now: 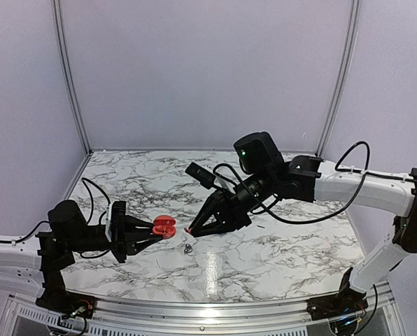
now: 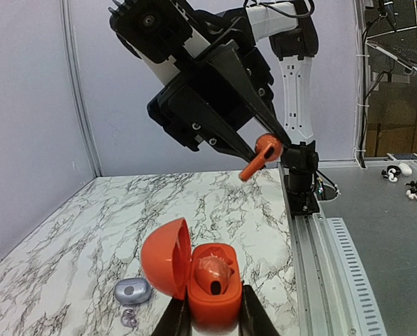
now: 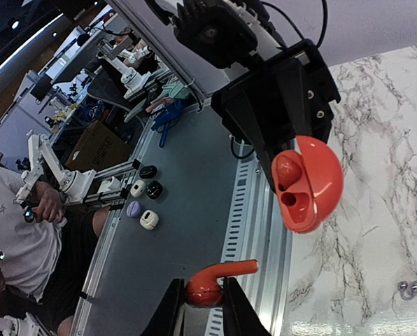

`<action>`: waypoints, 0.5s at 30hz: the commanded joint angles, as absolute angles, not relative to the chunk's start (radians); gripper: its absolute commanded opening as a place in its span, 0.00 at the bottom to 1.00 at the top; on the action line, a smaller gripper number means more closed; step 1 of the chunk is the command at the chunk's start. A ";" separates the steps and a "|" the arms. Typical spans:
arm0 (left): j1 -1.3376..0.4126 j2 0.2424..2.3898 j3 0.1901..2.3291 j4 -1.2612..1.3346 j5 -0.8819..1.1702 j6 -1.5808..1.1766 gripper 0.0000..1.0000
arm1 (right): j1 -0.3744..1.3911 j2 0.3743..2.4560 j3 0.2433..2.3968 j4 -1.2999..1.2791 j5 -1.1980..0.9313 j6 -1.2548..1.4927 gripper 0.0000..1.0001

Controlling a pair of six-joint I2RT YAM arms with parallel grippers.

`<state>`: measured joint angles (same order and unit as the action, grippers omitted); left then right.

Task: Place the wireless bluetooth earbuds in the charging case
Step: Insert the right earbud at the center of the board.

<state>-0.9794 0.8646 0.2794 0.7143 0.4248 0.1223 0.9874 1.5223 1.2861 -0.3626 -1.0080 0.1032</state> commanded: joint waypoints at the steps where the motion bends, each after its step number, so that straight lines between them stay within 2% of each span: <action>1: -0.993 0.888 0.323 0.709 0.447 0.160 0.00 | 1.017 1.556 1.319 -0.273 -1.068 0.188 0.19; 15: -1.018 0.884 0.337 0.665 0.420 0.209 0.00 | 1.031 1.610 1.330 -0.256 -1.048 0.277 0.18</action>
